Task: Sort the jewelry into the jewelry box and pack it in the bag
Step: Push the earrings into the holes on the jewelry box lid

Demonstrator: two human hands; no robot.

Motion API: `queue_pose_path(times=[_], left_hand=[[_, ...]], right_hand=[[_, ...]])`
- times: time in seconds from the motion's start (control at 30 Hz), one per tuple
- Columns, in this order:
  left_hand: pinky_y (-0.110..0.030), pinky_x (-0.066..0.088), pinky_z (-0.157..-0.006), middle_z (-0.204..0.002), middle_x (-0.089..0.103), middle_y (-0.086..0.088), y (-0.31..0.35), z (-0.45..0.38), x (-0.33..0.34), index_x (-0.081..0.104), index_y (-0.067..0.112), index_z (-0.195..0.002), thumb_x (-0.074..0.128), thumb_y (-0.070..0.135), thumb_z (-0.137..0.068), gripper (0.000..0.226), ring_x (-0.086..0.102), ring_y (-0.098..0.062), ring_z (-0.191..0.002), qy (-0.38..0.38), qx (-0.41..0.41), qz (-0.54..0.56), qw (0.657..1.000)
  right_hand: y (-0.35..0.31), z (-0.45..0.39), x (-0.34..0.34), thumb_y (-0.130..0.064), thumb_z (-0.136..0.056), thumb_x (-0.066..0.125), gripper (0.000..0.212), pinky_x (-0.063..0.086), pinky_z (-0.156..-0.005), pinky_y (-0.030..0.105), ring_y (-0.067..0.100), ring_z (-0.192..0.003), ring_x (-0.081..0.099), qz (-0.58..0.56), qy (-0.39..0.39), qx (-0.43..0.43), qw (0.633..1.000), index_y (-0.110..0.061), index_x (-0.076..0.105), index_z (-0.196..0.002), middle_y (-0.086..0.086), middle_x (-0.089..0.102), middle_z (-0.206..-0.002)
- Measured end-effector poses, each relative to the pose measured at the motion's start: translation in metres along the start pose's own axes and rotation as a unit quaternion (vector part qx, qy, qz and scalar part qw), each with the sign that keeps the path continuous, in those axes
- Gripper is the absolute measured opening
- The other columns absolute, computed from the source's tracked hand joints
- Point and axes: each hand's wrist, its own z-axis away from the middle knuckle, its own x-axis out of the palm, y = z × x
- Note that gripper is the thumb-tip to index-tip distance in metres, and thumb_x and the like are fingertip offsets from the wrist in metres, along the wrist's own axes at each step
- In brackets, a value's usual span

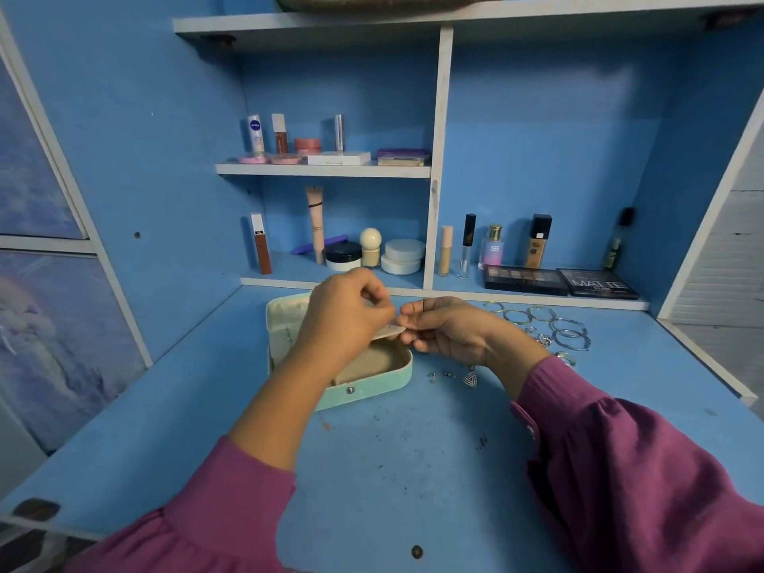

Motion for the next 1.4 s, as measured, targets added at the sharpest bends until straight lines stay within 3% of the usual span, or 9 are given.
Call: queue_pose_path(times=[0.13, 0.33, 0.47, 0.73, 0.97, 1.13, 1.27, 1.4], left_hand=[[-0.027, 0.046, -0.066, -0.066, 0.057, 0.005, -0.009, -0.009, -0.002, 0.060, 0.026, -0.072, 0.069, 0.005, -0.077, 0.023, 0.049, -0.006, -0.058, -0.063, -0.061, 0.034, 0.996], [-0.026, 0.048, -0.066, -0.069, 0.062, 0.003, -0.010, -0.011, -0.003, 0.061, 0.025, -0.074, 0.072, 0.002, -0.075, 0.025, 0.056, -0.010, -0.062, -0.116, -0.056, 0.033, 0.991], [-0.028, 0.051, -0.070, -0.075, 0.068, -0.002, -0.009, -0.013, -0.002, 0.060, 0.026, -0.074, 0.070, 0.001, -0.076, 0.026, 0.065, -0.017, -0.074, -0.133, -0.042, 0.008, 0.990], [-0.021, 0.042, -0.059, -0.070, 0.062, 0.005, -0.009, -0.016, -0.003, 0.058, 0.027, -0.072, 0.073, 0.005, -0.077, 0.028, 0.055, -0.007, -0.062, -0.133, -0.032, 0.010, 0.991], [-0.022, 0.044, -0.061, -0.066, 0.058, 0.008, -0.006, -0.016, -0.003, 0.057, 0.027, -0.071, 0.072, 0.003, -0.077, 0.029, 0.052, -0.005, -0.059, -0.156, -0.010, -0.012, 0.988], [-0.018, 0.041, -0.061, -0.076, 0.059, 0.006, -0.001, -0.016, -0.006, 0.062, 0.022, -0.079, 0.070, 0.004, -0.079, 0.019, 0.048, -0.001, -0.062, -0.184, 0.042, -0.074, 0.979], [-0.027, 0.045, -0.071, -0.084, 0.063, 0.001, 0.002, -0.016, -0.007, 0.064, 0.018, -0.082, 0.067, 0.004, -0.080, 0.014, 0.053, -0.010, -0.073, -0.197, 0.078, -0.103, 0.972], [-0.028, 0.048, -0.073, -0.079, 0.063, 0.004, 0.000, -0.018, -0.009, 0.064, 0.018, -0.085, 0.065, 0.004, -0.084, 0.014, 0.060, -0.014, -0.078, -0.217, 0.065, -0.091, 0.970]], right_hand=[[-0.001, 0.001, 0.001, 0.005, -0.089, 0.055, 0.016, 0.050, -0.046, 0.016, 0.011, -0.053, 0.064, 0.000, 0.002, 0.004, 1.000, -0.010, 0.056, -0.084, 0.006, 0.066, -0.061], [-0.001, 0.002, 0.001, 0.005, -0.089, 0.055, 0.014, 0.051, -0.047, 0.016, 0.010, -0.052, 0.064, 0.002, 0.005, 0.004, 1.000, -0.009, 0.056, -0.087, 0.006, 0.067, -0.061], [-0.001, 0.001, 0.000, 0.005, -0.089, 0.055, 0.014, 0.051, -0.047, 0.017, 0.012, -0.054, 0.064, -0.004, 0.005, 0.004, 1.000, -0.008, 0.056, -0.088, 0.008, 0.067, -0.064], [0.000, 0.001, 0.000, 0.005, -0.088, 0.056, 0.014, 0.051, -0.047, 0.017, 0.012, -0.054, 0.064, -0.003, 0.002, 0.004, 1.000, -0.008, 0.056, -0.088, 0.008, 0.067, -0.064], [0.000, 0.000, -0.002, 0.005, -0.089, 0.055, 0.013, 0.052, -0.048, 0.018, 0.012, -0.055, 0.066, -0.001, 0.000, 0.004, 1.000, -0.008, 0.056, -0.088, 0.007, 0.068, -0.064], [0.001, -0.001, -0.003, 0.004, -0.088, 0.057, 0.012, 0.053, -0.050, 0.018, 0.011, -0.055, 0.065, -0.002, -0.003, 0.003, 1.000, -0.008, 0.056, -0.089, 0.007, 0.068, -0.065], [0.003, -0.003, -0.003, 0.005, -0.086, 0.059, 0.016, 0.054, -0.052, 0.018, 0.011, -0.055, 0.065, -0.012, -0.004, 0.004, 1.000, -0.007, 0.056, -0.097, 0.007, 0.068, -0.067], [0.003, -0.003, -0.003, 0.005, -0.087, 0.058, 0.018, 0.055, -0.053, 0.019, 0.012, -0.055, 0.066, -0.020, -0.006, 0.006, 1.000, -0.005, 0.055, -0.101, 0.008, 0.068, -0.068]])
